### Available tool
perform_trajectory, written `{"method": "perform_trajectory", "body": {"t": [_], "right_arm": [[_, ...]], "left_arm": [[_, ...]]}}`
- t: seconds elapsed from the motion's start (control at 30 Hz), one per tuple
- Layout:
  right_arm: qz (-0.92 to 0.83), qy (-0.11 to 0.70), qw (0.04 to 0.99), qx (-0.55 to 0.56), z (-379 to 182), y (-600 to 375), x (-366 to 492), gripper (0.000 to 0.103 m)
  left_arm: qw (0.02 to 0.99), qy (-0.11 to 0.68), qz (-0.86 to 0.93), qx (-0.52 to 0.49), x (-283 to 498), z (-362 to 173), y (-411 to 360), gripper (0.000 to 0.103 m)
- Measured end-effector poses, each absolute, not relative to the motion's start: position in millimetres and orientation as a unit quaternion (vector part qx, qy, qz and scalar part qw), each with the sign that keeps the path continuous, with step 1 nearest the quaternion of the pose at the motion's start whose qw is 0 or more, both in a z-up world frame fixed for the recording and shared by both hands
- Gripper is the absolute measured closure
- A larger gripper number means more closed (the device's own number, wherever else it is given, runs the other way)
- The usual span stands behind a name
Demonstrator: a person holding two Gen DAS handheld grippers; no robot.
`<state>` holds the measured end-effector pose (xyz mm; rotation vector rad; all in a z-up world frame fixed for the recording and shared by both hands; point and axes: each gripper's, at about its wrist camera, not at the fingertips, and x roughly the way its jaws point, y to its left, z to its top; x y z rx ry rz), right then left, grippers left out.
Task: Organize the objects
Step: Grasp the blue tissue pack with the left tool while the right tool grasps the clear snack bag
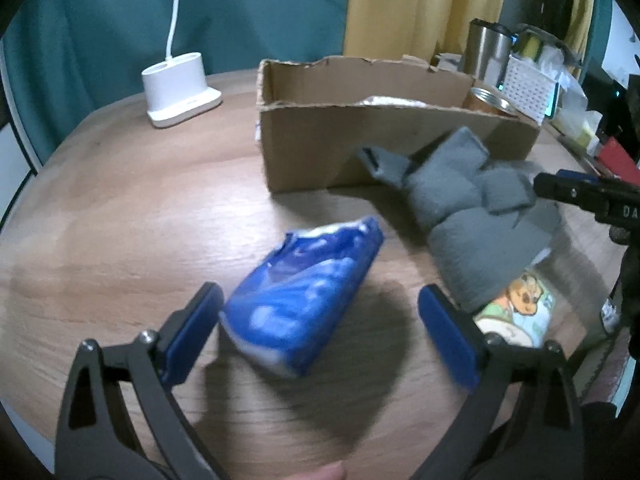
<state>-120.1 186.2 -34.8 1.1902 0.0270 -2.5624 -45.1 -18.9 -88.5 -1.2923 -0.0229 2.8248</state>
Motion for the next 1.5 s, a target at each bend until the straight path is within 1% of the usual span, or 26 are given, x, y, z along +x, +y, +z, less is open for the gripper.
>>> {"method": "perform_trajectory", "body": {"t": [0.23, 0.47, 0.5, 0.53, 0.57, 0.6, 0.67, 0.7, 0.73, 0.87, 1.17, 1.5], "right_arm": [[-0.888, 0.007, 0.168, 0.428, -41.0, 181.4, -126.3, 0.019], [-0.885, 0.01, 0.168, 0.435, -45.6, 175.8, -128.3, 0.019], [-0.885, 0.01, 0.169, 0.435, -45.7, 176.0, -128.0, 0.021], [-0.884, 0.01, 0.17, 0.436, -46.2, 176.0, -127.7, 0.026], [-0.882, 0.009, 0.172, 0.438, -46.8, 175.9, -127.7, 0.028], [-0.882, 0.011, 0.173, 0.438, -47.0, 175.4, -127.2, 0.029], [-0.883, 0.015, 0.173, 0.436, -46.3, 174.0, -126.4, 0.031], [-0.883, 0.016, 0.174, 0.435, -46.3, 173.7, -126.1, 0.032], [-0.883, 0.015, 0.175, 0.435, -46.0, 174.0, -125.5, 0.033], [-0.884, 0.012, 0.178, 0.433, -46.0, 176.6, -122.0, 0.034], [-0.888, 0.013, 0.169, 0.427, -38.9, 187.2, -116.6, 0.035], [-0.896, 0.016, 0.152, 0.416, -26.7, 201.3, -115.2, 0.035]], "left_arm": [[0.02, 0.018, 0.914, -0.406, -51.4, -82.6, -27.7, 0.004], [0.052, 0.005, 0.9, -0.432, -60.2, -88.4, -30.5, 0.005], [0.055, 0.007, 0.901, -0.431, -59.8, -88.1, -29.8, 0.005], [0.057, 0.005, 0.901, -0.43, -59.7, -88.0, -30.2, 0.006], [0.059, 0.006, 0.902, -0.428, -59.2, -88.0, -30.3, 0.009], [0.057, 0.01, 0.903, -0.426, -58.5, -87.8, -29.6, 0.015], [0.054, 0.016, 0.905, -0.421, -57.2, -87.4, -29.2, 0.021], [0.055, 0.017, 0.906, -0.42, -56.5, -86.9, -29.2, 0.027], [0.055, 0.02, 0.907, -0.418, -55.8, -85.8, -29.1, 0.031], [0.058, 0.008, 0.906, -0.419, -57.6, -83.1, -32.6, 0.038], [0.059, -0.016, 0.907, -0.417, -59.1, -76.2, -37.4, 0.041], [0.047, -0.049, 0.916, -0.395, -62.2, -63.2, -51.6, 0.042]]}}
